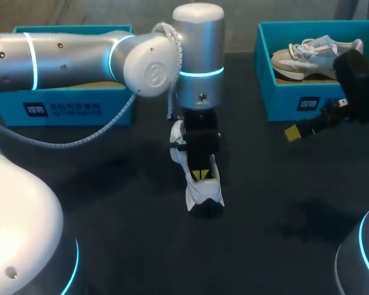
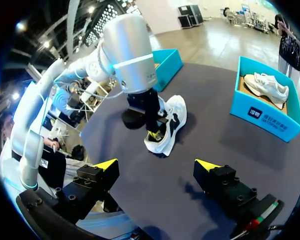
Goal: Take the shoe out of the shoebox, open the shoe tongue, remove and reinsert the insole, then place the shoe into the shoebox
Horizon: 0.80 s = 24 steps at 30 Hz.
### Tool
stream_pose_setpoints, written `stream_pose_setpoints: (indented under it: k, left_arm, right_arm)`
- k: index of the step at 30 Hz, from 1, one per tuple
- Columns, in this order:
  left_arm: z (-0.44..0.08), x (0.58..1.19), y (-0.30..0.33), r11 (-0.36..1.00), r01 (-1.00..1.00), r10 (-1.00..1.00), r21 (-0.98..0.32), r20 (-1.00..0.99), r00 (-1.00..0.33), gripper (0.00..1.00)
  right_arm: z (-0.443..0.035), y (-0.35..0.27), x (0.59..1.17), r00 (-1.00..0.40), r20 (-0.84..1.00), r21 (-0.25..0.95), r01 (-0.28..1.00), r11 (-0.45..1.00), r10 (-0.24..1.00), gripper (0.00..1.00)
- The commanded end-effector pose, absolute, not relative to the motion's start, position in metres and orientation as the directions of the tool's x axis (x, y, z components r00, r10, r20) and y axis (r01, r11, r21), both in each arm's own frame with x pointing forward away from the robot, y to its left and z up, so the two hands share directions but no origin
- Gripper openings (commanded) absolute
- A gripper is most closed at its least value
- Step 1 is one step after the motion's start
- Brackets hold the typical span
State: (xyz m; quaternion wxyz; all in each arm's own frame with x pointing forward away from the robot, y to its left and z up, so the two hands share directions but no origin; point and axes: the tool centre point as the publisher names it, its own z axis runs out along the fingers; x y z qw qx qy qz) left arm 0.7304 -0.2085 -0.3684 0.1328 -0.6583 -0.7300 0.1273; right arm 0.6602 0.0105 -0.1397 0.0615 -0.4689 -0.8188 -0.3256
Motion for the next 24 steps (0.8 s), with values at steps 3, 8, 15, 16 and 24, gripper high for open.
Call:
stream_pose_setpoints:
  k: [3, 8, 15, 16, 24]
  left_arm:
    - [-0.391, 0.729, -0.218, 0.102, 0.934, 0.994, -0.341, 0.058, -0.088, 0.0]
    - [-0.398, 0.73, -0.219, 0.119, 0.945, 0.992, -0.305, 0.069, -0.103, 0.0]
    - [-0.375, 0.733, -0.21, 0.13, 0.951, 0.991, -0.282, 0.021, -0.129, 0.0]
    - [-0.372, 0.733, -0.209, 0.128, 0.953, 0.992, -0.275, 0.015, -0.129, 0.0]
    - [-0.38, 0.729, -0.214, 0.093, 0.961, 0.996, -0.259, 0.014, -0.093, 0.0]
  right_arm:
    - [-0.14, 0.011, 0.661, -0.551, 0.406, 0.473, 0.809, 0.349, 0.729, 1.0]
    - [-0.14, 0.011, 0.661, -0.551, 0.406, 0.473, 0.809, 0.349, 0.729, 1.0]
    - [-0.14, 0.011, 0.661, -0.551, 0.406, 0.473, 0.809, 0.349, 0.729, 1.0]
    - [-0.14, 0.011, 0.661, -0.551, 0.406, 0.473, 0.809, 0.349, 0.729, 1.0]
    - [-0.14, 0.011, 0.661, -0.551, 0.406, 0.473, 0.809, 0.349, 0.729, 1.0]
